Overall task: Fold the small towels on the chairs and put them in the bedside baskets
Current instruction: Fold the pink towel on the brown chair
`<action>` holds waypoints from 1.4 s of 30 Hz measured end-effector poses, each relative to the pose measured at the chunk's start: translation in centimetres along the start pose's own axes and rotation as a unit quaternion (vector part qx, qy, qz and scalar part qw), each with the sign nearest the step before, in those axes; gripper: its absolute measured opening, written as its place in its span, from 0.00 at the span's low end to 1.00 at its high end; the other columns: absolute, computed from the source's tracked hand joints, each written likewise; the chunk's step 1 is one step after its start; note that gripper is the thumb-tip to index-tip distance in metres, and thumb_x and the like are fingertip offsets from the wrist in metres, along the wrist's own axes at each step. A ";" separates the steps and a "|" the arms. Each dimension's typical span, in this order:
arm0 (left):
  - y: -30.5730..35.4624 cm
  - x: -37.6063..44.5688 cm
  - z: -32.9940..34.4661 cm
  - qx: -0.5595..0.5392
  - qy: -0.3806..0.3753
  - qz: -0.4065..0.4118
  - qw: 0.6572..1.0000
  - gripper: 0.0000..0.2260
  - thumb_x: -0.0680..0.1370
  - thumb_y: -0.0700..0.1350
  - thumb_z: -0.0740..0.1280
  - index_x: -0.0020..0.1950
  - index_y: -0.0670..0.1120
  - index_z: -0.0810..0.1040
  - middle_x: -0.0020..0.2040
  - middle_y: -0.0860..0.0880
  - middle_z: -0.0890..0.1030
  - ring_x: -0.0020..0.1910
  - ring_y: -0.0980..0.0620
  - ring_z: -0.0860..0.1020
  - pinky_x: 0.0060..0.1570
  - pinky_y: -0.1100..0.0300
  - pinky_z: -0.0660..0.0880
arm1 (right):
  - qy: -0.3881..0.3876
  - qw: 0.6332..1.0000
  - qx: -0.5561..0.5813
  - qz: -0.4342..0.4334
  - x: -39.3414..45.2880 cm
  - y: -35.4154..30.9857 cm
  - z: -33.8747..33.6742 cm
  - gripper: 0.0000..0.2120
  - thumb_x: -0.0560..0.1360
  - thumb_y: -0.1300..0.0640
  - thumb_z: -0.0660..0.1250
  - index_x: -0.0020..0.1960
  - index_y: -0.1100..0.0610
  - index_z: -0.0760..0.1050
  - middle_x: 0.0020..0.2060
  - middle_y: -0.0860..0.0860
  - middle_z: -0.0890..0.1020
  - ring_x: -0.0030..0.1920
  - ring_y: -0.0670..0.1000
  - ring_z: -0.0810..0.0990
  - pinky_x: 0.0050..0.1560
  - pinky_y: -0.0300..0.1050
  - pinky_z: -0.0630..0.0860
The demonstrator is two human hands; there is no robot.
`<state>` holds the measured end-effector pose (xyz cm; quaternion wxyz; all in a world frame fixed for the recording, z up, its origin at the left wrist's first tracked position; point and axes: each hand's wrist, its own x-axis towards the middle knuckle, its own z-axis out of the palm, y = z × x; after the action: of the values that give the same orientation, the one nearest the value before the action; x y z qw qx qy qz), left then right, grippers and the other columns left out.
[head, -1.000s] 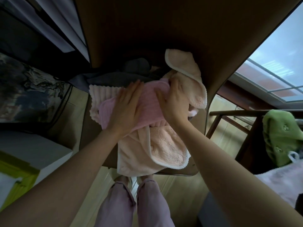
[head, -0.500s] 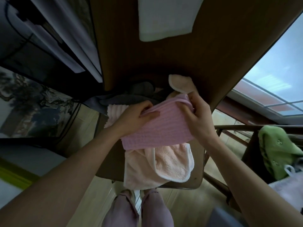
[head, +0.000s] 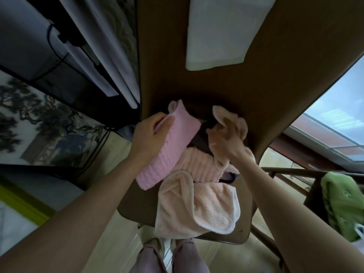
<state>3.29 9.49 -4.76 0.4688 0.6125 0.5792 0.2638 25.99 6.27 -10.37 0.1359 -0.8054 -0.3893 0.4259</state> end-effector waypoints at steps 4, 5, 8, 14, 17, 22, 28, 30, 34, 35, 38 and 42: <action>-1.3 -0.4 -0.9 0.006 0.026 -0.002 1.000 0.14 0.82 0.50 0.62 0.46 0.41 0.78 0.39 0.42 0.77 0.37 0.50 0.75 0.36 0.64 0.69 | -0.069 0.977 -0.193 -0.063 -0.9 0.0 2.9 0.45 0.68 0.30 0.66 0.77 0.41 0.49 0.79 0.50 0.49 0.78 0.59 0.45 0.75 0.64 0.45; -1.5 -0.5 -1.1 0.006 0.026 -0.003 1.000 0.13 0.82 0.50 0.62 0.47 0.41 0.78 0.39 0.42 0.78 0.39 0.49 0.76 0.37 0.61 0.70 | -0.074 0.968 -0.226 -0.082 -1.4 0.0 3.3 0.45 0.69 0.31 0.67 0.78 0.42 0.48 0.79 0.50 0.48 0.78 0.58 0.44 0.75 0.63 0.42; -1.4 -0.8 -1.4 0.005 0.018 -0.002 1.000 0.11 0.82 0.49 0.62 0.49 0.43 0.79 0.41 0.46 0.80 0.42 0.55 0.78 0.41 0.64 0.72 | -0.084 0.949 -0.283 -0.108 -3.0 0.9 4.4 0.45 0.71 0.35 0.67 0.79 0.44 0.47 0.79 0.50 0.47 0.78 0.56 0.44 0.75 0.61 0.42; 0.6 -0.1 -1.3 0.005 -0.057 0.023 0.998 0.07 0.81 0.48 0.63 0.52 0.49 0.80 0.45 0.55 0.82 0.46 0.64 0.78 0.47 0.69 0.73 | -0.113 0.950 -0.272 -0.104 -5.9 2.5 3.6 0.37 0.73 0.38 0.65 0.77 0.42 0.52 0.78 0.51 0.52 0.78 0.59 0.48 0.74 0.59 0.52; 2.1 0.9 -0.9 0.004 -0.127 0.027 0.992 0.08 0.81 0.48 0.63 0.55 0.49 0.81 0.48 0.54 0.83 0.49 0.60 0.79 0.50 0.64 0.74 | -0.020 0.987 0.099 -0.121 -6.8 0.6 0.0 0.19 0.74 0.46 0.66 0.64 0.38 0.69 0.64 0.46 0.71 0.68 0.53 0.68 0.67 0.53 0.67; 4.6 2.8 0.2 -0.014 -0.210 0.048 0.977 0.07 0.81 0.48 0.62 0.52 0.55 0.80 0.48 0.56 0.82 0.50 0.62 0.78 0.49 0.70 0.73 | -0.078 0.935 0.334 -0.090 -4.6 -2.1 -5.6 0.32 0.69 0.46 0.70 0.71 0.42 0.64 0.70 0.43 0.69 0.68 0.45 0.70 0.67 0.52 0.71; 6.8 4.6 1.4 -0.095 -0.228 0.019 0.969 0.09 0.82 0.47 0.60 0.52 0.56 0.79 0.46 0.63 0.81 0.50 0.64 0.79 0.50 0.70 0.74 | -0.216 0.890 0.394 -0.074 -1.7 -2.8 -6.2 0.35 0.68 0.56 0.74 0.72 0.53 0.65 0.65 0.53 0.77 0.64 0.53 0.77 0.69 0.55 0.70; 7.0 5.0 1.4 -0.104 -0.234 0.013 0.967 0.09 0.82 0.47 0.59 0.53 0.54 0.80 0.47 0.62 0.82 0.51 0.63 0.79 0.52 0.68 0.75 | -0.211 0.883 0.414 -0.066 -1.5 -2.7 -6.1 0.33 0.68 0.56 0.75 0.70 0.55 0.68 0.63 0.54 0.79 0.63 0.54 0.78 0.67 0.54 0.71; 6.7 5.1 1.7 -0.108 -0.252 -0.014 0.962 0.10 0.82 0.48 0.59 0.55 0.51 0.80 0.53 0.53 0.82 0.55 0.57 0.79 0.59 0.58 0.75 | -0.179 0.886 0.423 -0.057 -1.2 -2.6 -6.0 0.32 0.70 0.55 0.75 0.71 0.55 0.67 0.62 0.53 0.79 0.62 0.53 0.79 0.63 0.49 0.75; 6.6 5.1 1.7 -0.109 -0.259 -0.020 0.959 0.10 0.82 0.48 0.59 0.56 0.51 0.80 0.54 0.52 0.82 0.56 0.56 0.79 0.60 0.57 0.75 | -0.178 0.886 0.425 -0.061 -1.0 -2.6 -6.0 0.33 0.70 0.57 0.75 0.71 0.53 0.66 0.64 0.52 0.77 0.63 0.52 0.78 0.63 0.47 0.75; 6.5 4.9 1.9 -0.106 -0.275 -0.018 0.955 0.11 0.83 0.48 0.59 0.57 0.49 0.80 0.55 0.50 0.82 0.57 0.54 0.79 0.60 0.56 0.75 | -0.197 0.878 0.429 -0.081 -0.8 -3.0 -6.1 0.31 0.69 0.61 0.74 0.68 0.48 0.68 0.65 0.52 0.75 0.64 0.51 0.76 0.63 0.46 0.75; 6.2 5.0 2.3 -0.092 -0.263 -0.002 0.961 0.11 0.83 0.48 0.59 0.57 0.48 0.79 0.54 0.50 0.81 0.56 0.55 0.79 0.58 0.59 0.75 | -0.189 0.879 0.430 -0.087 -0.9 -3.2 -6.0 0.20 0.68 0.62 0.73 0.59 0.55 0.75 0.56 0.54 0.81 0.59 0.54 0.79 0.61 0.47 0.75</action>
<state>9.07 14.34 -1.33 0.6591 0.6136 0.4100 0.1448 28.76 8.39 -4.47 0.4287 -0.5351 -0.2546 0.6820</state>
